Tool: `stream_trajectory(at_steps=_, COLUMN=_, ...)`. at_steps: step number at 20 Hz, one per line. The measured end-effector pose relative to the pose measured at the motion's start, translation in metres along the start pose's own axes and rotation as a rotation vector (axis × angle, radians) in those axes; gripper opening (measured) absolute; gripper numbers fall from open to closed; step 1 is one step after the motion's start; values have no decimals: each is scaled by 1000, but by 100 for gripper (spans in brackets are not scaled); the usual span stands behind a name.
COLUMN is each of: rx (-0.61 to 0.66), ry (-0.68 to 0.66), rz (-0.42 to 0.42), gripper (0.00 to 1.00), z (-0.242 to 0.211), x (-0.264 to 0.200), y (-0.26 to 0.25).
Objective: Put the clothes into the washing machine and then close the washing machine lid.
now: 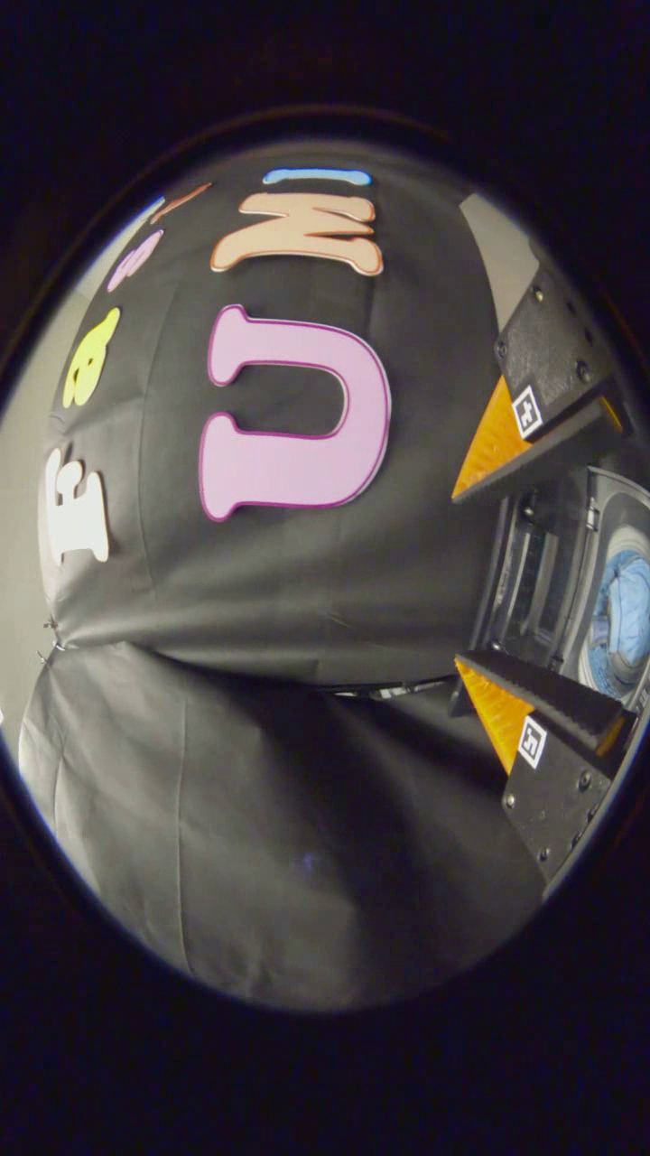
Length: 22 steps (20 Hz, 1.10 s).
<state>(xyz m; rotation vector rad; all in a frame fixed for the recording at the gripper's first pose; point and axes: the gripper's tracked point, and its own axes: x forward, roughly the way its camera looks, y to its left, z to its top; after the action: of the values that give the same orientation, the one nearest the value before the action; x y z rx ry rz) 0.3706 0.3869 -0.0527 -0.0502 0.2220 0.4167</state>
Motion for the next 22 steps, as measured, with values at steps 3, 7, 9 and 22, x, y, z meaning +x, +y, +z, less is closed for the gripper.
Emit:
stream_trajectory(at_steps=3, rx=11, ry=-42, rz=-40, gripper=96, z=16, x=20, y=-11)
stream_trajectory(at_steps=7, rx=62, ry=-45, rz=-106, gripper=96, z=18, x=51, y=-27)
stream_trajectory(at_steps=9, rx=80, ry=-27, rz=-135, gripper=96, z=9, x=68, y=-33)
stream_trajectory(at_steps=22, rx=-56, ry=143, rz=-177, gripper=96, z=-93, x=130, y=-28)
